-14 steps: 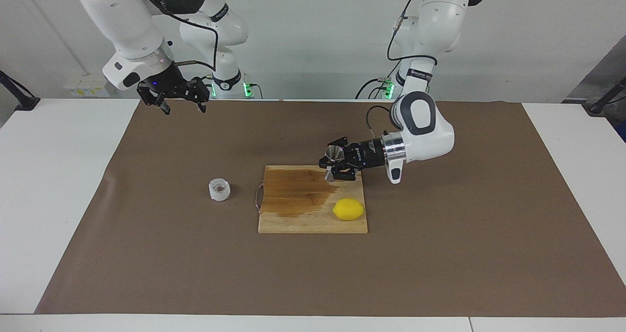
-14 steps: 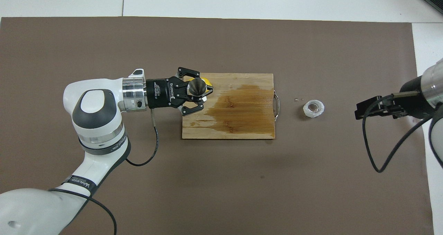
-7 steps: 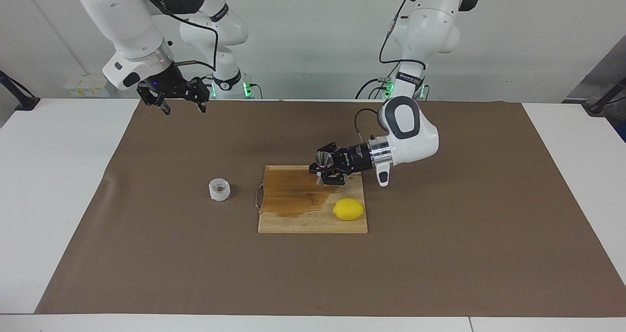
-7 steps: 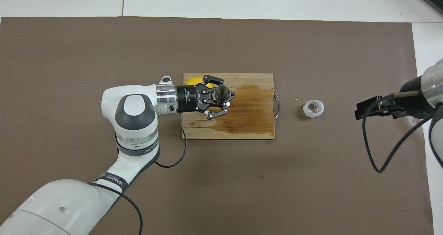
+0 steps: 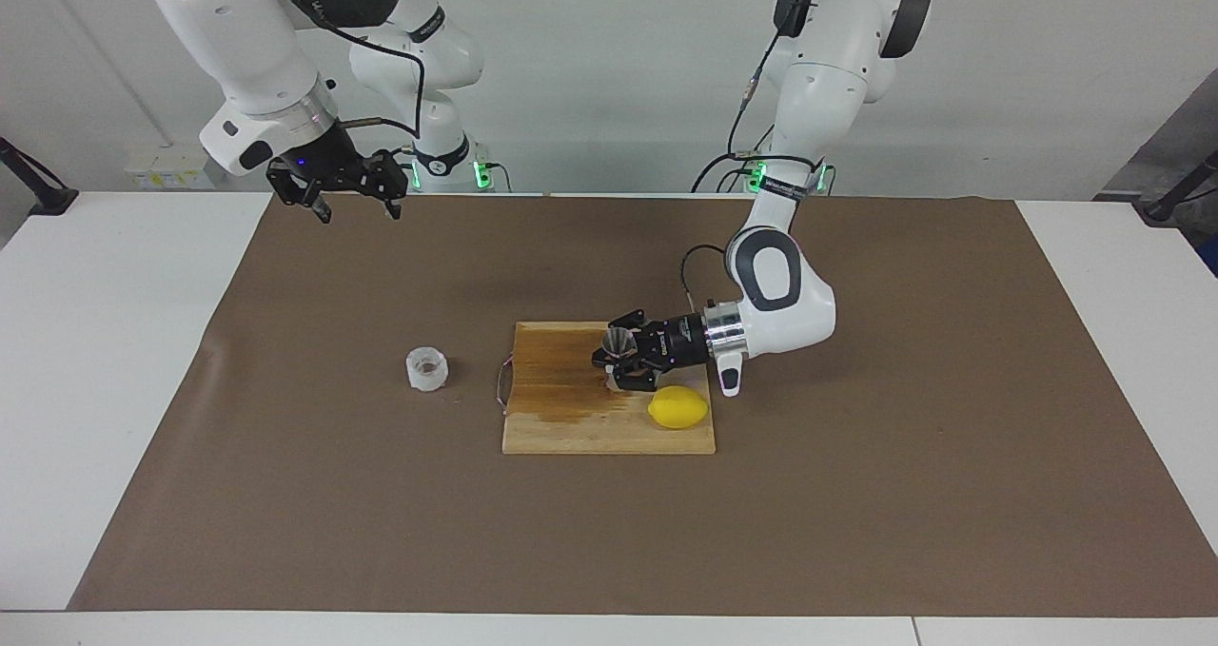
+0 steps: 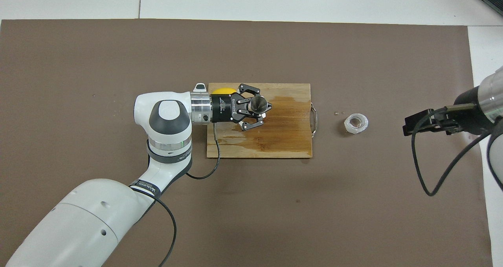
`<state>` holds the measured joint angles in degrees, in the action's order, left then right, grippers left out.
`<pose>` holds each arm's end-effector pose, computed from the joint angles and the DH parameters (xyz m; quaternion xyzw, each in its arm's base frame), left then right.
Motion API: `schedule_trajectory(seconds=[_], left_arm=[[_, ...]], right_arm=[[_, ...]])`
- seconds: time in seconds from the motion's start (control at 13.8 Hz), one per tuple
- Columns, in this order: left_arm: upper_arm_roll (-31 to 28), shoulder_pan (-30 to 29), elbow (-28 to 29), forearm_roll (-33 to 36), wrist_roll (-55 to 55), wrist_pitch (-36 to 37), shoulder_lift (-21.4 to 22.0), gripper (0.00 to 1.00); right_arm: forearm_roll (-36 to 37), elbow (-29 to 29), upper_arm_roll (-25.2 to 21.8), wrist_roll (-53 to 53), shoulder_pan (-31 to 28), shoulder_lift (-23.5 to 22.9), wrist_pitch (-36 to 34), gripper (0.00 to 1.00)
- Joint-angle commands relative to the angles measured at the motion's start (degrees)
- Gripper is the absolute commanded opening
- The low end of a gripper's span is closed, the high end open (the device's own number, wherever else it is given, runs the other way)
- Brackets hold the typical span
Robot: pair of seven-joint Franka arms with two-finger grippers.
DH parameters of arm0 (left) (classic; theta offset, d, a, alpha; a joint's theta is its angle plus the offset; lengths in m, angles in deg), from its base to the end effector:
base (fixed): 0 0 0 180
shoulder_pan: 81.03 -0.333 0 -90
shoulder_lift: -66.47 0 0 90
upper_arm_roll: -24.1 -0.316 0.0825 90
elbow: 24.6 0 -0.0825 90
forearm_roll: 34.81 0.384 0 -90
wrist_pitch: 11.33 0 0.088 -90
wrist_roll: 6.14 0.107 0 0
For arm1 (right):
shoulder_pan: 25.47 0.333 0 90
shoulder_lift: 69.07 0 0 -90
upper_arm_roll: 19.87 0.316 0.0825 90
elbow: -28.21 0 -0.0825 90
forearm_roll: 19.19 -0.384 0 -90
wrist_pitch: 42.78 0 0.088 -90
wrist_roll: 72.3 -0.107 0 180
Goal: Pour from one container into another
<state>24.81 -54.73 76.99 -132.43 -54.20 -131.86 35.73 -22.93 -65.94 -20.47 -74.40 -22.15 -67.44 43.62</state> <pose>0.5781 -0.3465 0.2822 0.5601 0.5589 -0.4246 0.4400 0.5359 0.0327 0.6012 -0.9980 -0.0057 0.0547 0.0305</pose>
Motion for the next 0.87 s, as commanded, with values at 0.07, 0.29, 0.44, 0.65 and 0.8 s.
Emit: schedule_trajectory(seconds=[0.07, 0.29, 0.44, 0.65, 0.8], left_arm=[[-0.18, 0.78, -1.14, -0.73, 0.86, -0.59, -1.43, 0.00], [-0.01, 0.86, -1.31, -0.12, 0.78, -0.76, -1.43, 0.00], [-0.01, 0.78, -1.31, -0.11, 0.78, -0.23, -1.34, 0.01], [-0.01, 0.34, -1.31, 0.32, 0.69, 0.03, -1.16, 0.63], [-0.01, 0.34, -1.40, 1.55, 1.13, 0.21, -0.90, 1.00]], right_arm=[[-1.18, 0.46, 0.51, -0.44, -0.95, -0.13, -0.71, 1.00], [-1.18, 0.46, 0.51, -0.44, -0.95, -0.13, -0.71, 1.00], [-1.18, 0.46, 0.51, -0.44, -0.95, -0.13, -0.71, 1.00], [-1.18, 0.46, 0.51, -0.44, -0.95, -0.13, -0.71, 1.00], [-1.18, 0.46, 0.51, -0.44, -0.95, -0.13, -0.71, 1.00]])
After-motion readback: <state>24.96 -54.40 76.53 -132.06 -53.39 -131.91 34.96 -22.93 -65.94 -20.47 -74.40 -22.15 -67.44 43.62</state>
